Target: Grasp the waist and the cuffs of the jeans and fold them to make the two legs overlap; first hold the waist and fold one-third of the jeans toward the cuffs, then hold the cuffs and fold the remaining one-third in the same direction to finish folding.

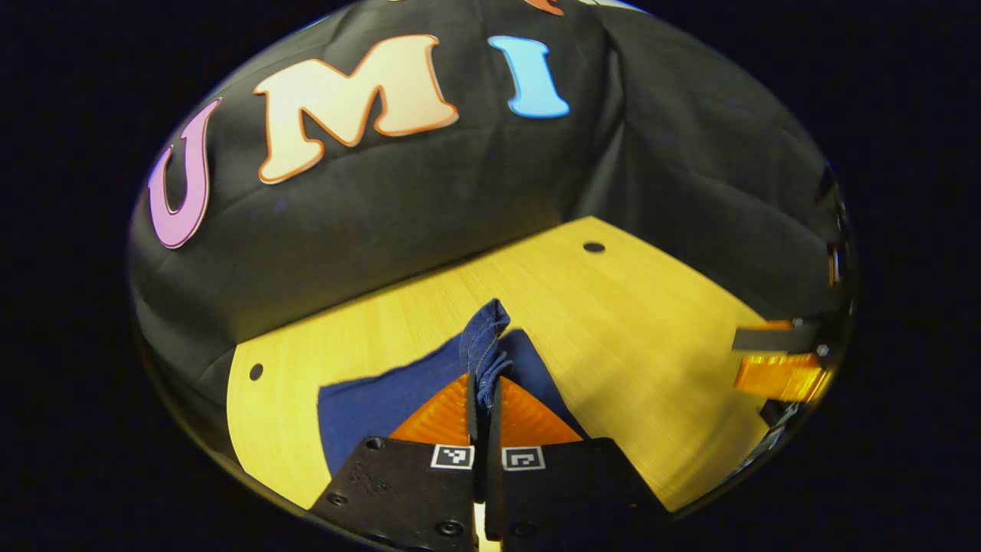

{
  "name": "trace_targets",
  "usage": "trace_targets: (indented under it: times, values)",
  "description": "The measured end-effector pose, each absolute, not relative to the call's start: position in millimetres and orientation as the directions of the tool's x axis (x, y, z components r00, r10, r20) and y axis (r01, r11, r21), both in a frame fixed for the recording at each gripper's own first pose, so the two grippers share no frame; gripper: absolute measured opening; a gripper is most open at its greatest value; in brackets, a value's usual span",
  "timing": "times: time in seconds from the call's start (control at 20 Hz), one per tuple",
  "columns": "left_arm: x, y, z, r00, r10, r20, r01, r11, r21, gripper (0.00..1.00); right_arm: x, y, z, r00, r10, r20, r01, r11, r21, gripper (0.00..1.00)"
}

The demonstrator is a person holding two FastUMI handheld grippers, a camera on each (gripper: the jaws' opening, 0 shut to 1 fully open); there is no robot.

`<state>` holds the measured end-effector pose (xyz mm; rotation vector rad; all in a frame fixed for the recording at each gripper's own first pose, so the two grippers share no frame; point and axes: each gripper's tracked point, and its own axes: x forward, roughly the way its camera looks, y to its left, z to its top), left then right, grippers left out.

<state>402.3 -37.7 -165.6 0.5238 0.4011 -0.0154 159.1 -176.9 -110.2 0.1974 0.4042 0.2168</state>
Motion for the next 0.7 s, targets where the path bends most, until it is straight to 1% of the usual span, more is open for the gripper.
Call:
trace_targets:
  times: [0.15,0.25,0.35,0.5,0.6,0.65,0.7]
  values:
    - [397.5,-47.1,-213.6,0.911,0.118,-0.394,0.120,0.839,0.530,0.00,154.1,-187.9,-115.4,0.894,0.242,-0.378,-0.161,0.959,0.234,0.98]
    - [399.2,-56.8,-232.2,0.918,0.092,-0.386,0.139,0.837,0.530,0.02,150.8,-191.2,-119.3,0.890,0.239,-0.388,-0.156,0.960,0.233,0.98]
    - [398.6,-68.4,-252.3,0.916,0.059,-0.397,0.160,0.853,0.496,0.15,145.6,-194.1,-124.9,0.886,0.233,-0.400,-0.153,0.963,0.223,0.98]
    - [395.3,-83.2,-250.3,0.929,0.014,-0.371,0.159,0.888,0.432,0.56,134.5,-195.8,-127.8,0.878,0.232,-0.417,-0.149,0.963,0.222,0.98]
    - [387.0,-86.2,-229.5,0.949,-0.013,-0.316,0.132,0.925,0.358,0.84,129.6,-192.7,-125.7,0.877,0.235,-0.419,-0.154,0.964,0.216,0.98]
    - [380.3,-79.0,-208.4,0.964,0.000,-0.266,0.090,0.941,0.328,0.88,127.5,-190.1,-124.2,0.879,0.235,-0.415,-0.157,0.964,0.213,0.98]
    - [371.5,-69.9,-188.6,0.976,0.024,-0.217,0.045,0.951,0.307,0.98,125.3,-185.1,-121.5,0.881,0.239,-0.408,-0.161,0.963,0.217,0.98]
